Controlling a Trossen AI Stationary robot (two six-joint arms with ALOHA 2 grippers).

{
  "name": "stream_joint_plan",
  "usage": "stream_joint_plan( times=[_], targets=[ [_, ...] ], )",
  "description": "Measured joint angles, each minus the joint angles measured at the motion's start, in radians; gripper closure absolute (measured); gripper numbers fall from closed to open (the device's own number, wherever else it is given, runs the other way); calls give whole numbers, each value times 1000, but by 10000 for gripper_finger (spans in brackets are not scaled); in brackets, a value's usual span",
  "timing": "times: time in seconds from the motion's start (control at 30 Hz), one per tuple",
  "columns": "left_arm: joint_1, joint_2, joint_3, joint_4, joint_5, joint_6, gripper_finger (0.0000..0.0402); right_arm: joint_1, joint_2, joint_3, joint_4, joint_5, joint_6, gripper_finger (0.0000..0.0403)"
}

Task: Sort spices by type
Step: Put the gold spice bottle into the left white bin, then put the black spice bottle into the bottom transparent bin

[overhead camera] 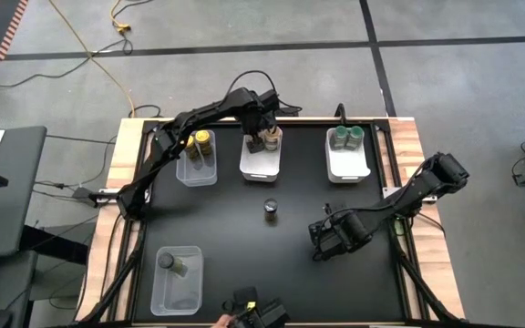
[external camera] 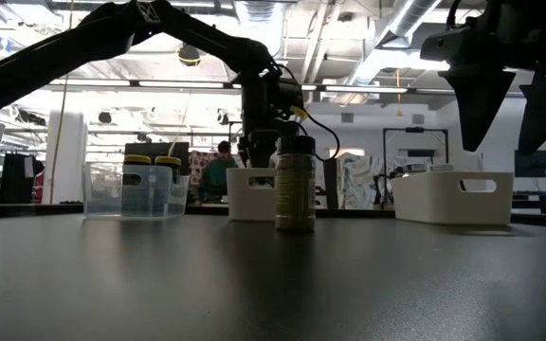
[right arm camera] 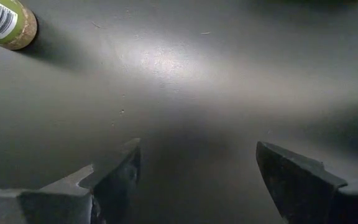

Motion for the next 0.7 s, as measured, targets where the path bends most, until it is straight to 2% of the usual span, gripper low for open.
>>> stream_joint_plan(
  times=[0.4,0.7],
  targets=[
    [0,2,117,-95,-30,-6,64,0,0,0,0,0,0,61],
    [-13,-61,116,-221,-32,-76,64,0,0,1,-1,1,-26,61]
  ],
)
